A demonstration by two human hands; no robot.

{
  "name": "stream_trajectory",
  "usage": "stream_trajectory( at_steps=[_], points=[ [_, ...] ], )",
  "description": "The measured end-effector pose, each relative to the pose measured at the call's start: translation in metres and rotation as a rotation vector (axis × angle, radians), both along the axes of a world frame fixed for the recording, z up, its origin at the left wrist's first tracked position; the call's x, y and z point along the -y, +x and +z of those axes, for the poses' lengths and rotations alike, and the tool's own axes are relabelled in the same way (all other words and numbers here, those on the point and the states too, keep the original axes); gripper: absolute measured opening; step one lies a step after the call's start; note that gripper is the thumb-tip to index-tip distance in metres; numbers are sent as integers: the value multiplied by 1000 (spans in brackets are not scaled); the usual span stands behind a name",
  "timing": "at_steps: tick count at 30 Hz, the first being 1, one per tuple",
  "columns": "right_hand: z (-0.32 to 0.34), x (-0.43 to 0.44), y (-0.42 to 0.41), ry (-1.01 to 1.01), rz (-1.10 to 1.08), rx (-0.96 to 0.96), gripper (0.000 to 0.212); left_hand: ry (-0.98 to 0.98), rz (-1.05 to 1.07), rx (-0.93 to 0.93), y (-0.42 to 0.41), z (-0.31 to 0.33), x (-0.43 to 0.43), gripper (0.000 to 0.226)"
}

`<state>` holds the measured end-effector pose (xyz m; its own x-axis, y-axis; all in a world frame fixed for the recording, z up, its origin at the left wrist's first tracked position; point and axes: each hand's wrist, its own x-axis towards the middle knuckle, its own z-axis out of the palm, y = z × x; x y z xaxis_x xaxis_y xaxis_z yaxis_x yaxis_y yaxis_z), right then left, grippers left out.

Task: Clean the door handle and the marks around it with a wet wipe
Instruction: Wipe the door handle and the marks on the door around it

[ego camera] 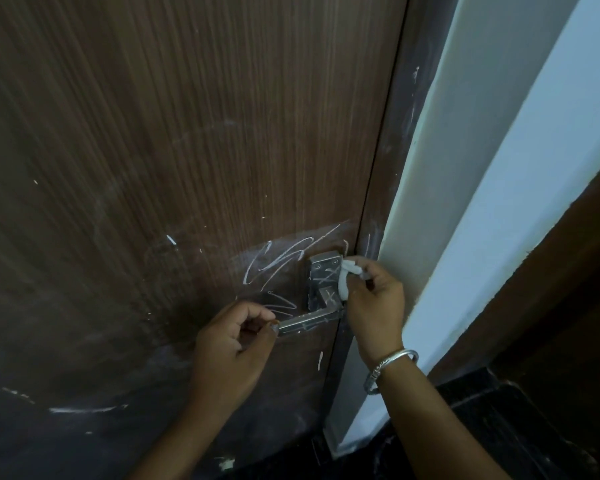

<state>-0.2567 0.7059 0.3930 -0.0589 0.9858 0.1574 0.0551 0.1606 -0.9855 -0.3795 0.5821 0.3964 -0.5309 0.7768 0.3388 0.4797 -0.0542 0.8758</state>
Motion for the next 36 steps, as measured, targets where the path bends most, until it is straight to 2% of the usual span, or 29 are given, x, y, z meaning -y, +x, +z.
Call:
stream_trajectory(
  at_steps=[4, 11, 17, 24, 31, 36],
  points=[
    [-15, 3, 5, -79, 18, 47, 25, 9, 0, -7, -1, 0, -1, 26],
    [-5, -5, 4, 34, 38, 9, 39, 3, 7, -24, -1, -2, -1, 29],
    [-45, 5, 8, -146, 64, 86, 21, 10, 19, 6, 1, -3, -3, 29],
    [-26, -3, 7, 23, 53, 26, 42, 19, 8, -4, 1, -3, 0, 25],
    [-60, 7, 6, -236, 76, 10, 22, 13, 15, 2, 3, -3, 0, 24],
    [-59, 7, 3, -512, 99, -271, 25, 11, 19, 14, 2, -3, 1, 23]
  ],
)
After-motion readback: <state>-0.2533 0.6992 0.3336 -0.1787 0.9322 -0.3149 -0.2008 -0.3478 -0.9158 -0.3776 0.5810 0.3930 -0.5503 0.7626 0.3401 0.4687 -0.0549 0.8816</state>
